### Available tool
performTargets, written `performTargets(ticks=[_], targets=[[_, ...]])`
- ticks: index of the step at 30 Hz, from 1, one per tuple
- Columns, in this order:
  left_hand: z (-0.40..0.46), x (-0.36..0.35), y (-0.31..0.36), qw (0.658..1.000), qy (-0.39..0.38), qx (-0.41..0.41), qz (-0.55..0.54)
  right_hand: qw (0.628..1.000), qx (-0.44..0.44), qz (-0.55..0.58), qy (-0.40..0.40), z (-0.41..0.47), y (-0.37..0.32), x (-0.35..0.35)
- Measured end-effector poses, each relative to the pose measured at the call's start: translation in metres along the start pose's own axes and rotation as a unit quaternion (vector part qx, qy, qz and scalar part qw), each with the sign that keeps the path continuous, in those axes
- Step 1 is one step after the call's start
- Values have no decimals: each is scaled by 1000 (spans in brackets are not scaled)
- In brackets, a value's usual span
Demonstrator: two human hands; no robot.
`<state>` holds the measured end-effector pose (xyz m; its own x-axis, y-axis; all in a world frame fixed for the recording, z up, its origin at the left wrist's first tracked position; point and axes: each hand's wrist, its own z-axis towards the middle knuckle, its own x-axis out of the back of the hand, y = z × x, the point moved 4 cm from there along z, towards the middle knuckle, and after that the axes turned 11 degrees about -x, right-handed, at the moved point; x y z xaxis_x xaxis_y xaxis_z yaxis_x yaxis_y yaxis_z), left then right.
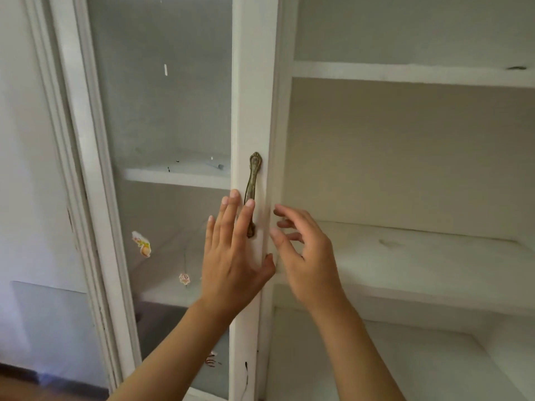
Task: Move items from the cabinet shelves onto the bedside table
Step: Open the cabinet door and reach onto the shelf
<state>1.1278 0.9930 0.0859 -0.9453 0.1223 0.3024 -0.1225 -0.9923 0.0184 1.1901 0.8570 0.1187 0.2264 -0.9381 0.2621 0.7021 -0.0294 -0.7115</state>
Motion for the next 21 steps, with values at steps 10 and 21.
performTargets(ticks=[10, 21], targets=[[-6, 16, 5, 1000, 11, -13, -21, 999, -38, 13, 25, 5, -22, -11], [-19, 54, 8, 996, 9, -36, -80, 999, -28, 24, 34, -25, -55, -12]])
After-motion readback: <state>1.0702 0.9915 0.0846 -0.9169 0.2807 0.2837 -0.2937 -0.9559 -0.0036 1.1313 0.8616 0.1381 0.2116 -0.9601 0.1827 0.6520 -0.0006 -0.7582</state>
